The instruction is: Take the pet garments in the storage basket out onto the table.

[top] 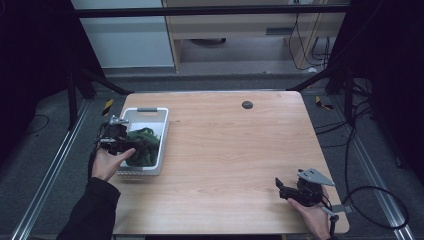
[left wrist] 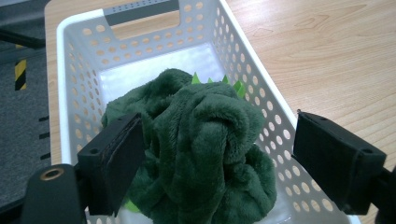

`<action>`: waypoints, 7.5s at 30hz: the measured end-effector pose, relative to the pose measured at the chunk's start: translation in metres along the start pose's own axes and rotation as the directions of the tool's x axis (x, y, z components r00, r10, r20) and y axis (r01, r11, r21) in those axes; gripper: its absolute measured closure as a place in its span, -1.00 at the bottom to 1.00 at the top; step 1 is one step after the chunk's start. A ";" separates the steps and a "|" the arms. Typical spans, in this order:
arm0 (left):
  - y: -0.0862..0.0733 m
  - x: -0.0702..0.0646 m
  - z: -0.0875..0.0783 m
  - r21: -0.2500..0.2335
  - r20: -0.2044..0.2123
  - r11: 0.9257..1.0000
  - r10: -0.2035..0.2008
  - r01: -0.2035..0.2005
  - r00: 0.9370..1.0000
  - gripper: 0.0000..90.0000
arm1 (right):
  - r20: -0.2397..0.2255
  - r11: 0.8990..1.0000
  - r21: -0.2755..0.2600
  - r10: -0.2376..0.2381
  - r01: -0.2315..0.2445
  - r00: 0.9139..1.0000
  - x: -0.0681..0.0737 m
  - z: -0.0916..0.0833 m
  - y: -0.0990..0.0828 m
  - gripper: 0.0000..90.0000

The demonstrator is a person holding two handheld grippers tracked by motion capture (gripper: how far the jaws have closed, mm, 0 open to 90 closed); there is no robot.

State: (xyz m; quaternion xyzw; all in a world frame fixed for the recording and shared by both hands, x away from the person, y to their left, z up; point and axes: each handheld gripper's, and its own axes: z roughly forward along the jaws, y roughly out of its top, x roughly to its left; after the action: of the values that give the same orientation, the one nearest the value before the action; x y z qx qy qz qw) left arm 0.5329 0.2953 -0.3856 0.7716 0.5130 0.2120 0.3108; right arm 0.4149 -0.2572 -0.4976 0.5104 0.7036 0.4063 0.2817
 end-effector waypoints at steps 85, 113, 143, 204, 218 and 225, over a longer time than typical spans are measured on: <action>0.018 0.002 -0.009 0.132 0.031 0.988 0.073 -0.076 0.997 0.74 | -0.019 0.999 0.039 0.016 -0.015 1.000 -0.001 0.004 -0.001 -0.84; 0.046 -0.023 -0.070 0.059 0.136 0.971 0.223 -0.233 0.965 0.73 | -0.026 0.999 0.040 0.025 -0.024 0.999 -0.001 0.003 0.000 -0.84; 0.068 -0.094 -0.076 0.047 0.242 0.908 0.394 -0.416 0.887 0.73 | -0.016 1.000 0.022 0.021 -0.021 1.000 -0.003 0.002 0.000 -0.86; 0.070 -0.201 0.022 0.103 0.449 0.742 0.560 -0.662 0.697 0.71 | 0.013 1.000 -0.023 0.003 -0.003 1.000 -0.006 -0.001 -0.001 -0.86; 0.061 -0.212 0.046 0.119 0.486 0.722 0.557 -0.682 0.674 0.70 | 0.012 1.000 -0.021 0.003 -0.002 1.000 -0.006 -0.001 -0.001 -0.86; 0.053 -0.214 0.055 0.120 0.501 0.717 0.553 -0.687 0.666 0.69 | 0.014 1.000 -0.023 0.001 0.000 1.000 -0.007 -0.001 -0.001 -0.86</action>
State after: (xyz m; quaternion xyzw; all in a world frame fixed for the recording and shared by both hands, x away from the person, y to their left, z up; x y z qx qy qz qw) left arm 0.5213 0.0680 -0.3895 0.9648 0.1595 0.0503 0.2030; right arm 0.4161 -0.2637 -0.4981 0.5101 0.6968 0.4108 0.2923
